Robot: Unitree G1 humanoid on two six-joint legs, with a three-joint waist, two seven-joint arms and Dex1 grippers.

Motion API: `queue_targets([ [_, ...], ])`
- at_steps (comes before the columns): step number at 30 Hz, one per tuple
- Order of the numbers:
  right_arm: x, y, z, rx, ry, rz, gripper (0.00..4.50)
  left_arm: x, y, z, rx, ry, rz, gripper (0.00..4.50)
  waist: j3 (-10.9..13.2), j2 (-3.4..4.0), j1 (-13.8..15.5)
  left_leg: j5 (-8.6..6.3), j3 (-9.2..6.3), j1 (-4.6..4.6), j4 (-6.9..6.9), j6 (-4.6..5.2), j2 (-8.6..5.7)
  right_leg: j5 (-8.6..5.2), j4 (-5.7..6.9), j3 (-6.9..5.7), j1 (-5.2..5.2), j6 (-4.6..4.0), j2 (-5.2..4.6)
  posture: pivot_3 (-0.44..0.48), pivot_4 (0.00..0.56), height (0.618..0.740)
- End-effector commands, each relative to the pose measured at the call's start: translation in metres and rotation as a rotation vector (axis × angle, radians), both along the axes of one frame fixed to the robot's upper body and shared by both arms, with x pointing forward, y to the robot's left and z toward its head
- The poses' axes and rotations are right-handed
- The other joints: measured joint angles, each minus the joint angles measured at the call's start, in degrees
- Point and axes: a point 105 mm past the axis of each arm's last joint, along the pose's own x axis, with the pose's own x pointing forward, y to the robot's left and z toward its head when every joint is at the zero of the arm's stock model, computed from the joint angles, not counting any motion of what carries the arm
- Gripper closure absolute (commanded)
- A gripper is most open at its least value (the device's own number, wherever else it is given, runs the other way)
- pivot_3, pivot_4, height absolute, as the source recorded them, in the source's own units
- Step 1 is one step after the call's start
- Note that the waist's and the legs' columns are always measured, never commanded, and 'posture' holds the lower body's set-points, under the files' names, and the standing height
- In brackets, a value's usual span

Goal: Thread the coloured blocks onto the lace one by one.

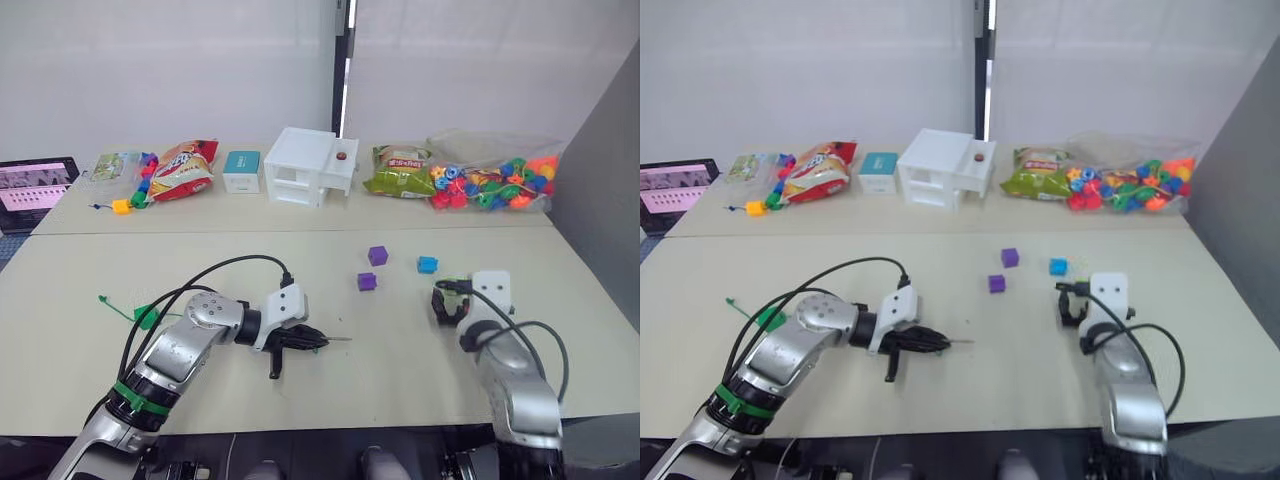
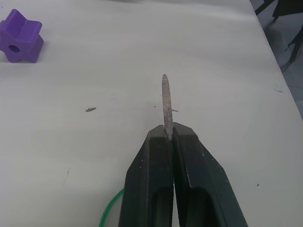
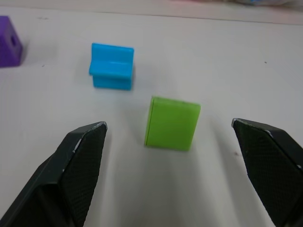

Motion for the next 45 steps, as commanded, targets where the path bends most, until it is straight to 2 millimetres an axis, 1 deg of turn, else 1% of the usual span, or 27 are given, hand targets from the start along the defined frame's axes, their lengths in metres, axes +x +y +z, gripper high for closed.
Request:
queue_targets([
  [1, 0.011, -0.011, 0.005, -0.004, -0.047, -0.069, 0.04, 0.002, 0.002, 0.009, -0.022, -0.029, 0.016, 4.50, 0.00, 0.00, 0.00, 0.00, -0.01, 0.00, -0.01, 0.00, 0.00, 0.00, 0.00, -0.01, 0.01, 0.00, 0.00, 0.000, 0.150, 0.740],
  [4, 0.019, -0.013, -0.002, 0.019, -0.039, -0.101, 0.04, 0.004, 0.003, 0.010, -0.021, -0.031, 0.023, 4.50, 0.00, 0.00, 0.08, 0.00, 0.01, -0.01, -0.01, 0.00, -0.01, 0.00, -0.02, 0.00, 0.00, 0.00, -0.02, 0.000, 0.150, 0.740],
  [7, 0.020, -0.010, -0.007, 0.039, -0.034, -0.114, 0.80, 0.006, 0.004, 0.010, -0.018, -0.034, 0.028, 4.50, -0.01, 0.01, -0.06, 0.00, 0.00, 0.00, 0.00, 0.00, -0.01, 0.00, -0.01, 0.01, 0.01, 0.00, -0.02, 0.000, 0.150, 0.740],
  [9, 0.018, -0.009, -0.008, 0.055, -0.038, -0.118, 1.58, 0.006, 0.005, 0.010, -0.015, -0.036, 0.030, 4.50, -0.01, 0.01, 0.01, 0.00, 0.00, 0.00, -0.01, 0.00, 0.00, 0.00, 0.00, 0.01, 0.01, 0.00, -0.01, 0.000, 0.150, 0.740],
  [14, 0.016, -0.004, -0.003, 0.073, -0.069, -0.087, 3.28, 0.007, 0.004, 0.009, -0.013, -0.038, 0.030, 4.50, -0.01, 0.01, 0.11, 0.00, 0.00, -0.01, 0.01, 0.00, -0.02, 0.00, -0.01, 0.01, 0.03, 0.00, -0.04, 0.000, 0.150, 0.740],
  [15, 0.014, -0.005, -0.001, 0.087, -0.077, -0.096, 3.32, 0.006, 0.004, 0.008, -0.012, -0.038, 0.028, 4.50, -0.01, 0.01, 0.07, 0.00, -0.01, -0.01, 0.00, 0.00, -0.02, 0.00, -0.01, 0.00, 0.02, 0.00, -0.03, 0.000, 0.150, 0.740],
  [17, 0.006, -0.005, 0.007, 0.099, -0.105, -0.096, 3.32, 0.006, 0.004, 0.008, -0.009, -0.039, 0.025, 4.50, -0.01, 0.02, 0.09, 0.00, -0.01, -0.01, -0.01, 0.00, -0.01, 0.00, 0.00, 0.00, 0.00, 0.00, -0.02, 0.000, 0.150, 0.740],
  [19, -0.003, 0.007, 0.017, 0.097, -0.129, -0.048, 3.32, 0.006, 0.005, 0.007, -0.008, -0.039, 0.024, 4.50, -0.01, 0.03, 0.05, 0.00, -0.01, -0.03, -0.01, 0.00, -0.01, 0.00, 0.00, 0.01, -0.02, 0.00, -0.02, 0.000, 0.150, 0.740],
  [20, -0.008, 0.017, 0.023, 0.099, -0.140, -0.003, 3.32, 0.006, 0.005, 0.007, -0.007, -0.039, 0.023, 4.50, -0.01, 0.04, 0.05, 0.00, -0.01, -0.04, 0.00, 0.00, -0.01, 0.00, 0.00, 0.01, -0.03, 0.00, -0.02, 0.000, 0.150, 0.740],
  [22, -0.030, 0.055, 0.034, 0.098, -0.137, 0.159, 3.32, 0.006, 0.005, 0.007, -0.008, -0.036, 0.021, 4.50, -0.01, 0.06, -0.02, 0.00, -0.03, -0.06, -0.01, 0.00, -0.01, 0.00, 0.00, 0.01, -0.05, 0.00, -0.01, 0.000, 0.150, 0.740],
  [24, -0.053, 0.087, 0.036, 0.099, -0.099, 0.286, 3.32, 0.006, 0.006, 0.007, -0.008, -0.033, 0.019, 4.50, -0.02, 0.08, -0.30, -0.01, -0.07, -0.04, -0.04, 0.01, 0.03, 0.00, 0.02, 0.00, -0.06, 0.00, 0.04, 0.000, 0.150, 0.740],
  [26, -0.071, 0.115, 0.032, 0.121, -0.045, 0.382, 3.32, 0.007, 0.006, 0.007, -0.007, -0.030, 0.016, 4.50, -0.03, 0.08, -0.36, -0.01, -0.08, -0.03, -0.03, 0.01, 0.04, 0.00, 0.02, 0.00, -0.05, 0.00, 0.06, 0.000, 0.150, 0.740],
  [27, -0.077, 0.123, 0.030, 0.129, -0.024, 0.408, 3.32, 0.007, 0.006, 0.007, -0.006, -0.030, 0.015, 4.50, -0.02, 0.08, -0.28, 0.00, -0.09, -0.02, -0.02, 0.01, 0.03, 0.00, 0.02, 0.00, -0.03, 0.00, 0.06, 0.000, 0.150, 0.740],
  [30, -0.085, 0.145, 0.013, 0.123, 0.062, 0.460, 3.32, 0.007, 0.003, 0.010, -0.009, -0.032, 0.006, 4.50, -0.02, 0.08, 0.01, 0.00, -0.07, -0.02, 0.03, 0.01, 0.00, 0.00, -0.03, -0.01, 0.02, 0.01, 0.01, 0.000, 0.150, 0.740],
  [31, -0.085, 0.149, 0.004, 0.121, 0.096, 0.466, 3.32, 0.008, 0.003, 0.011, -0.010, -0.032, 0.004, 4.50, -0.02, 0.08, 0.19, 0.00, -0.07, -0.02, 0.03, 0.00, 0.00, -0.01, -0.06, -0.01, 0.03, 0.01, 0.01, 0.000, 0.150, 0.740],
  [34, -0.084, 0.151, -0.022, 0.135, 0.212, 0.436, 3.32, 0.007, 0.002, 0.014, -0.010, -0.033, -0.002, 4.50, -0.03, 0.07, 0.21, 0.00, -0.08, -0.02, 0.03, 0.00, -0.01, -0.01, -0.07, -0.03, 0.06, 0.01, 0.00, 0.000, 0.150, 0.740],
  [36, -0.083, 0.154, -0.030, 0.144, 0.252, 0.435, 3.32, 0.006, 0.003, 0.014, -0.008, -0.032, -0.002, 4.50, -0.04, 0.07, 0.14, 0.00, -0.07, -0.03, 0.03, 0.00, -0.01, -0.01, -0.07, -0.03, 0.03, 0.01, 0.00, 0.000, 0.150, 0.740],
  [39, -0.082, 0.158, -0.037, 0.159, 0.282, 0.429, 3.32, 0.007, 0.005, 0.014, -0.003, -0.029, -0.001, 4.50, -0.06, 0.04, -0.13, 0.00, -0.08, 0.06, 0.00, 0.00, 0.02, -0.01, -0.05, -0.03, 0.06, 0.01, 0.04, 0.000, 0.150, 0.740],
  [40, -0.082, 0.158, -0.037, 0.160, 0.280, 0.425, 2.82, 0.007, 0.006, 0.013, -0.002, -0.028, -0.001, 4.50, -0.07, 0.04, -0.16, 0.00, -0.08, 0.10, -0.01, 0.00, 0.02, -0.01, -0.05, -0.02, 0.08, 0.01, 0.04, 0.000, 0.150, 0.740],
  [41, -0.082, 0.156, -0.036, 0.161, 0.275, 0.420, 2.22, 0.007, 0.006, 0.013, -0.001, -0.026, -0.001, 4.50, -0.07, 0.04, -0.12, 0.00, -0.08, 0.13, -0.01, 0.00, 0.03, -0.01, -0.04, -0.02, 0.10, 0.00, 0.06, 0.000, 0.150, 0.740],
  [42, -0.082, 0.155, -0.032, 0.160, 0.255, 0.423, 1.95, 0.006, 0.006, 0.013, -0.001, -0.025, 0.000, 4.50, -0.07, 0.04, -0.07, 0.00, -0.09, 0.13, -0.01, 0.00, 0.04, -0.01, -0.04, -0.02, 0.11, 0.00, 0.06, 0.000, 0.150, 0.740],
  [43, -0.082, 0.152, -0.027, 0.159, 0.231, 0.424, 1.54, 0.006, 0.007, 0.013, -0.002, -0.023, 0.002, 4.50, -0.07, 0.04, -0.05, 0.00, -0.09, 0.13, 0.00, 0.00, 0.03, -0.01, -0.04, -0.02, 0.11, 0.00, 0.06, 0.000, 0.150, 0.740],
  [45, -0.083, 0.145, -0.014, 0.154, 0.185, 0.435, 0.86, 0.006, 0.007, 0.013, -0.004, -0.021, 0.008, 4.50, -0.07, 0.04, 0.10, 0.00, -0.08, 0.12, 0.01, 0.00, 0.01, -0.01, -0.04, -0.02, 0.13, 0.00, 0.03, 0.000, 0.150, 0.740],
])
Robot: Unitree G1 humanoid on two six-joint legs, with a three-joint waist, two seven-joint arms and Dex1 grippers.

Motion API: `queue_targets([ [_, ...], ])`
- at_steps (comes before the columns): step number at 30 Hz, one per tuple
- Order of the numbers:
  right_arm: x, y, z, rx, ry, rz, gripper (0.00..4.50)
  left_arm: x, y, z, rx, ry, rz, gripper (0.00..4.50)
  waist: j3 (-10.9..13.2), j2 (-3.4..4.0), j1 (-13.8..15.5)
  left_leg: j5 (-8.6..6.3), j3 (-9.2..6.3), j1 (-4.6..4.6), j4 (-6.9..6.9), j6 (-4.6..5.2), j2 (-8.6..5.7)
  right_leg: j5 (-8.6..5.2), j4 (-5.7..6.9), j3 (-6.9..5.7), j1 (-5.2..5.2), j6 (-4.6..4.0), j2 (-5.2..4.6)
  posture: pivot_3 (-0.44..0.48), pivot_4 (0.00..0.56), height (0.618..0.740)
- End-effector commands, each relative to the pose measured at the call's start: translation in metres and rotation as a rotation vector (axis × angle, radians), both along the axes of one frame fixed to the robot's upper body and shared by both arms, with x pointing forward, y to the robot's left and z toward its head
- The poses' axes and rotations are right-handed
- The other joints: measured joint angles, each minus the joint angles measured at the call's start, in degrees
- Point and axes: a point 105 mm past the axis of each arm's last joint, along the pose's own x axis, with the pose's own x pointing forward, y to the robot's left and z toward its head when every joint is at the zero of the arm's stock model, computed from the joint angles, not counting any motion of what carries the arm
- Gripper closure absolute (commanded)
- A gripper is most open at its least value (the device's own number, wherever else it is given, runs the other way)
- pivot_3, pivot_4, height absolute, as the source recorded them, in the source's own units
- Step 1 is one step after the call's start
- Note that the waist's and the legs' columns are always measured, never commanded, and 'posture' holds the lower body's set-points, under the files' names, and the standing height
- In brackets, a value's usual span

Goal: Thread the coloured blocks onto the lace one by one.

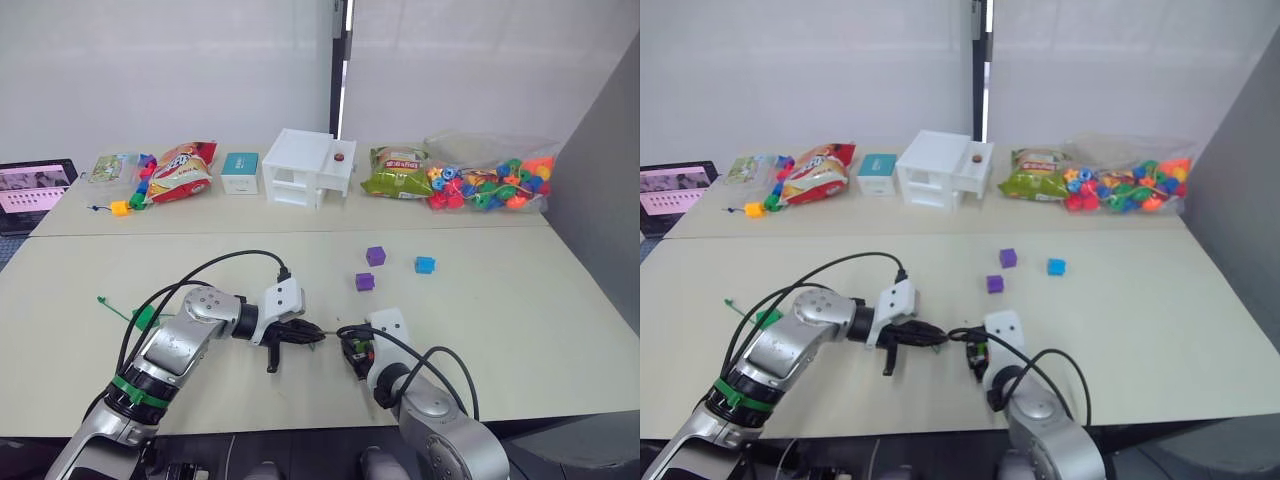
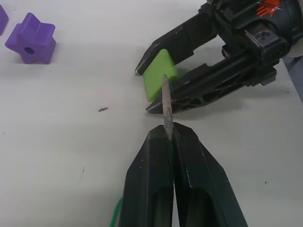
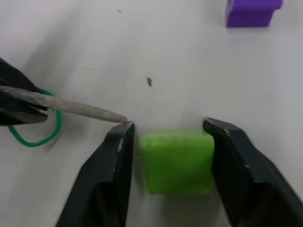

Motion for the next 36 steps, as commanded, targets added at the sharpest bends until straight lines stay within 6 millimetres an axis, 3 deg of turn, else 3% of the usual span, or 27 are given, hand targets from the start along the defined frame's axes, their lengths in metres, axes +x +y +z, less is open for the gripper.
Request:
queue_targets([
  [1, -0.003, -0.018, 0.013, -0.015, -0.042, -0.013, 0.50, 0.000, 0.002, 0.010, -0.016, -0.021, 0.002, 4.50, 0.00, 0.00, 0.33, 0.00, 0.00, -0.02, 0.01, 0.00, -0.02, 0.00, 0.00, 0.00, 0.01, 0.00, -0.03, 0.000, 0.150, 0.740],
  [3, -0.006, -0.022, 0.023, -0.039, -0.073, 0.046, 0.05, 0.001, 0.004, 0.013, -0.027, -0.018, 0.016, 4.50, 0.00, 0.00, 0.37, 0.00, -0.01, -0.07, 0.02, 0.00, -0.04, 0.00, -0.02, -0.01, 0.00, 0.01, -0.05, 0.000, 0.150, 0.740],
  [10, -0.027, -0.024, 0.043, -0.137, -0.088, 0.580, 0.05, -0.007, 0.004, 0.028, -0.060, 0.015, 0.049, 4.50, 0.03, -0.03, -0.10, -0.01, -0.01, -0.09, 0.00, 0.02, 0.00, 0.00, -0.06, -0.01, -0.02, 0.01, 0.02, 0.000, 0.150, 0.740],
  [16, 0.005, -0.037, 0.052, -0.320, -0.135, 0.928, 0.05, -0.024, 0.009, 0.020, 0.053, 0.058, 0.074, 4.50, 0.06, -0.07, -0.11, -0.02, 0.08, 0.00, 0.02, 0.03, 0.02, -0.02, -0.13, 0.01, 0.08, 0.03, 0.03, 0.000, 0.150, 0.740],
  [22, 0.019, -0.046, 0.030, -0.482, -0.108, 1.250, 0.05, -0.035, 0.007, 0.015, 0.076, 0.104, 0.122, 4.50, 0.08, -0.10, 0.35, -0.02, 0.06, -0.09, 0.03, 0.04, 0.00, -0.01, -0.12, -0.02, 0.04, 0.03, -0.03, 0.000, 0.150, 0.740],
  [32, 0.041, -0.041, 0.015, -0.553, -0.118, 1.383, 0.05, -0.042, 0.010, 0.011, 0.071, 0.105, 0.174, 4.50, 0.09, -0.10, -0.01, -0.01, 0.07, -0.12, 0.04, 0.02, 0.01, 0.00, -0.08, 0.01, -0.07, 0.02, -0.03, 0.000, 0.150, 0.740],
  [36, 0.045, -0.037, 0.012, -0.544, -0.123, 1.379, 1.17, -0.042, 0.010, 0.013, 0.072, 0.095, 0.171, 4.50, 0.09, -0.10, 0.11, -0.01, 0.06, -0.12, 0.05, 0.01, 0.00, 0.00, -0.07, 0.00, -0.06, 0.02, -0.04, 0.000, 0.150, 0.740],
])
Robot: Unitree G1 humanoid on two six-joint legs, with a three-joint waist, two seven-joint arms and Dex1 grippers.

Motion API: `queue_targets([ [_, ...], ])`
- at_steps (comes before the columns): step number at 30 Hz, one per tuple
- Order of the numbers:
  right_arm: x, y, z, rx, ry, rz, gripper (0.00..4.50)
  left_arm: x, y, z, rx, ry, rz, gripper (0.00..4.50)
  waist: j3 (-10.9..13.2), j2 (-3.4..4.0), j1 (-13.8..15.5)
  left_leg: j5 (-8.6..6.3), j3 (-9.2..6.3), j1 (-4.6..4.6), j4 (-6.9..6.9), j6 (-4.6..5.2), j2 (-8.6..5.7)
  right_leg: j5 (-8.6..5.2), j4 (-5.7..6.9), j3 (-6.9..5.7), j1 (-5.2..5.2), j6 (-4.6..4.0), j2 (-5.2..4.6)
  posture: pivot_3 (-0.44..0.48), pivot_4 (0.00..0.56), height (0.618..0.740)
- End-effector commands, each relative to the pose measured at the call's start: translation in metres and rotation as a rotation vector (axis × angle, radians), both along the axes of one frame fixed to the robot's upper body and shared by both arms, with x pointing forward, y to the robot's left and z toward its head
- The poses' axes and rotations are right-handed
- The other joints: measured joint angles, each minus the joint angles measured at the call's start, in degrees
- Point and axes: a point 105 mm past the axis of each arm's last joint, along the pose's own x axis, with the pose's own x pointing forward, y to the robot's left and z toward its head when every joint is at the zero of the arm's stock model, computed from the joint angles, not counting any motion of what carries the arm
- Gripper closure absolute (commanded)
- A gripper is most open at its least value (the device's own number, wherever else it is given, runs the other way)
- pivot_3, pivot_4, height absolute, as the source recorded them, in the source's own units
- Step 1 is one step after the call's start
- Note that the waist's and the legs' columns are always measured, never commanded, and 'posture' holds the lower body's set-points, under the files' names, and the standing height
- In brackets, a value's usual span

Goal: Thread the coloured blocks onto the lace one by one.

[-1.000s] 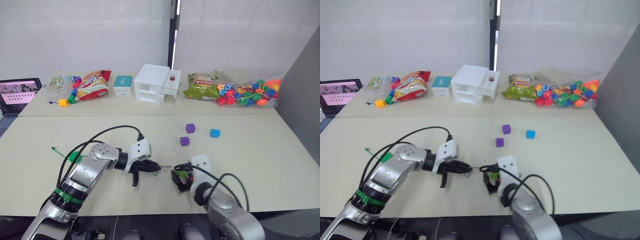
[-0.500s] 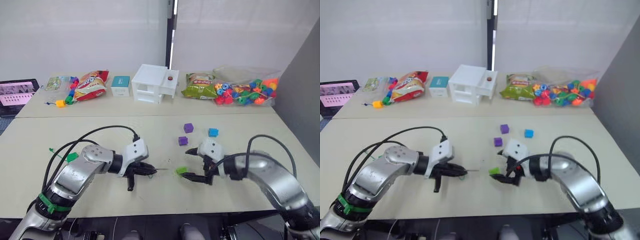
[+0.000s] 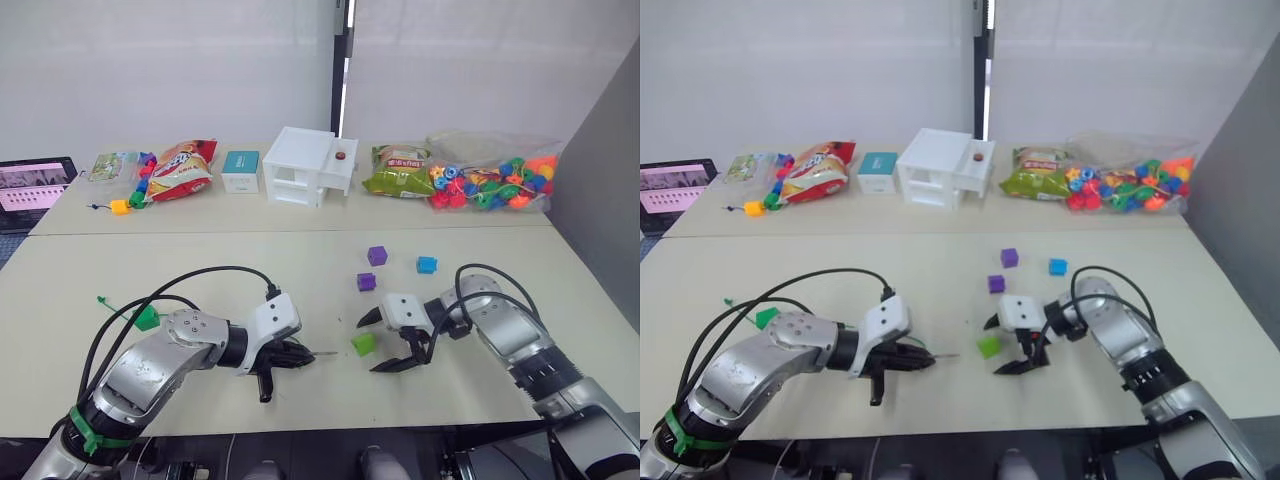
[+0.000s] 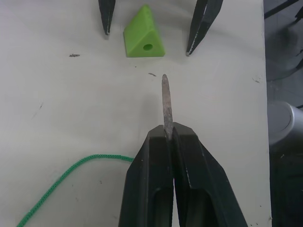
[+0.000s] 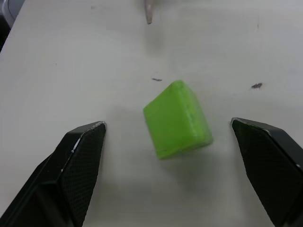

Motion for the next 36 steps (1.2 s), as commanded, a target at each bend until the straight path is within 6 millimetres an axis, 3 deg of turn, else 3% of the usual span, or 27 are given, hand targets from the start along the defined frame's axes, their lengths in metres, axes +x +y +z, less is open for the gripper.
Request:
queue_targets([
  [1, 0.004, 0.001, 0.000, -0.006, -0.023, -0.001, 1.53, -0.001, -0.001, 0.011, -0.006, -0.054, -0.016, 4.50, 0.00, 0.00, 0.03, 0.00, 0.00, 0.00, 0.00, 0.00, 0.00, 0.00, 0.00, 0.00, 0.01, 0.00, -0.01, 0.000, 0.150, 0.740],
  [6, 0.007, -0.001, -0.007, -0.021, -0.020, -0.044, 3.16, 0.003, -0.006, 0.013, 0.002, -0.064, -0.017, 4.50, -0.01, 0.00, 0.01, 0.02, 0.00, 0.04, 0.00, -0.03, 0.00, 0.01, 0.01, 0.00, 0.04, -0.01, 0.00, 0.000, 0.150, 0.740],
  [11, 0.000, 0.000, -0.007, 0.007, -0.016, -0.119, 3.18, 0.005, -0.010, 0.011, 0.015, -0.062, -0.022, 4.50, -0.01, 0.00, 0.13, 0.02, -0.01, 0.13, 0.00, -0.03, 0.00, 0.00, 0.04, 0.00, 0.12, -0.01, 0.01, 0.000, 0.150, 0.740],
  [19, -0.020, 0.018, -0.011, 0.018, 0.013, -0.254, 3.18, 0.026, -0.021, 0.001, 0.098, -0.101, 0.037, 4.50, -0.02, 0.00, -0.05, 0.02, -0.03, 0.12, 0.00, -0.03, 0.00, 0.00, 0.08, 0.01, 0.10, -0.01, 0.05, 0.000, 0.150, 0.740],
  [36, -0.029, 0.018, -0.008, 0.013, 0.026, -0.331, 3.18, 0.030, -0.043, 0.000, 0.050, -0.119, -0.015, 4.50, -0.03, -0.01, 0.17, 0.02, -0.03, 0.10, 0.00, -0.03, -0.02, 0.00, 0.03, 0.00, 0.10, -0.01, 0.03, 0.000, 0.150, 0.740],
])
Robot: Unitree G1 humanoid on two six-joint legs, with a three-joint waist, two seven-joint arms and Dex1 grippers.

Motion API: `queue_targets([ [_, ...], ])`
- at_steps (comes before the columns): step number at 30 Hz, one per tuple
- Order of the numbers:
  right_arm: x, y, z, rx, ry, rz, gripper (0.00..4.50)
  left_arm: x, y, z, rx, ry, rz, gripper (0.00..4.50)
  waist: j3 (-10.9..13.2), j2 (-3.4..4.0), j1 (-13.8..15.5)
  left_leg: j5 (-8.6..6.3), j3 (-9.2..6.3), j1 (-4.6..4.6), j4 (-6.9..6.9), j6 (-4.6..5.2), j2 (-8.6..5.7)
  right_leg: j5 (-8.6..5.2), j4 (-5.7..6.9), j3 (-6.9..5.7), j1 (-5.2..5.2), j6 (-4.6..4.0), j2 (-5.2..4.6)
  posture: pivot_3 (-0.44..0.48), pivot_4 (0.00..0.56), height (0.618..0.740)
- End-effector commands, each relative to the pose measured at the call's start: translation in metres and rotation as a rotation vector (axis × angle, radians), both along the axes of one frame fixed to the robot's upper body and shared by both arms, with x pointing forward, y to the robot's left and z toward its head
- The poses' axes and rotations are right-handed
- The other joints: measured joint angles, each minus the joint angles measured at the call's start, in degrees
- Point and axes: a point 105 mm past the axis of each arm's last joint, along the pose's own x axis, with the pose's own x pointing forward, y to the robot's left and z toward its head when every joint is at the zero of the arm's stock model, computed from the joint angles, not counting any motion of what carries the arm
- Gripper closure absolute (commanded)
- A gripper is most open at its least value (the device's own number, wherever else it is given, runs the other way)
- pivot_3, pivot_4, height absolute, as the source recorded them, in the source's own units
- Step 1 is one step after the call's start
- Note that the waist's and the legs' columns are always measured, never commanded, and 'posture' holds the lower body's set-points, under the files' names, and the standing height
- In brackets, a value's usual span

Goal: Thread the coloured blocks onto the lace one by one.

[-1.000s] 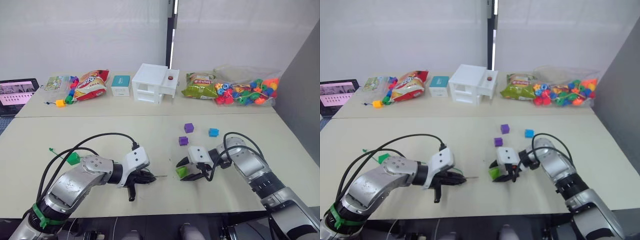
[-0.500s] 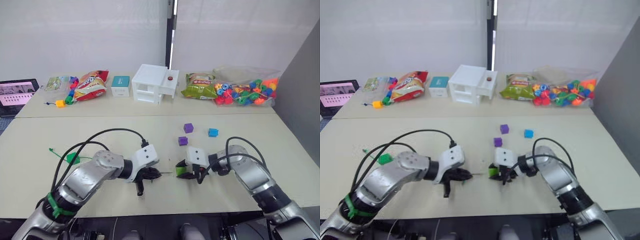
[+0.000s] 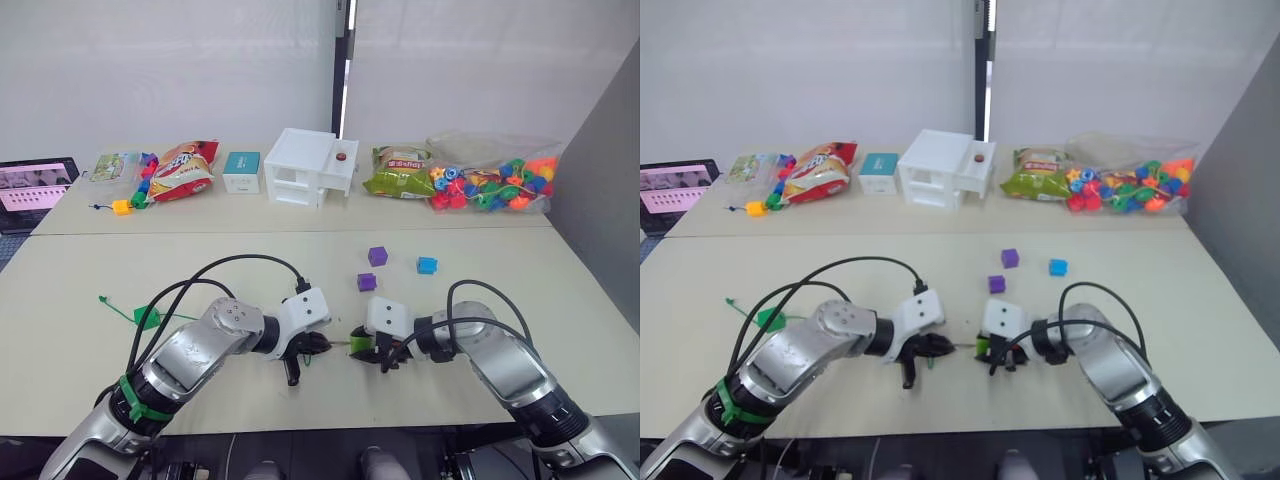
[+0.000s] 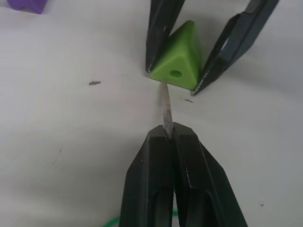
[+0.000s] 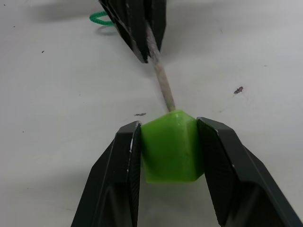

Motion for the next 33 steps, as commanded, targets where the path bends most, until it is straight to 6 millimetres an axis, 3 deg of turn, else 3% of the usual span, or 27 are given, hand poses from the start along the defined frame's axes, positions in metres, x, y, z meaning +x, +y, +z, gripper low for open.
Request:
queue_targets([
  [1, -0.008, 0.003, -0.007, -0.010, 0.039, 0.018, 3.18, -0.001, -0.008, 0.009, -0.031, -0.039, -0.035, 4.50, 0.00, 0.00, 0.06, 0.00, 0.00, 0.01, 0.00, 0.00, -0.01, 0.00, 0.00, 0.00, 0.01, 0.00, -0.01, 0.000, 0.150, 0.740],
  [17, -0.010, 0.006, -0.005, 0.000, 0.048, -0.001, 3.18, -0.006, -0.022, 0.008, -0.059, -0.030, -0.087, 4.50, -0.02, -0.02, 0.22, 0.00, 0.00, 0.02, 0.02, 0.00, -0.02, 0.00, -0.01, 0.00, 0.06, 0.00, -0.02, 0.000, 0.150, 0.740],
  [33, -0.009, 0.005, -0.008, -0.008, 0.056, -0.021, 3.18, -0.008, -0.010, 0.015, -0.058, -0.025, -0.096, 4.50, -0.02, -0.02, 0.15, 0.00, 0.00, 0.02, 0.02, 0.00, -0.01, 0.00, -0.01, 0.00, 0.05, 0.00, -0.01, 0.000, 0.150, 0.740],
])
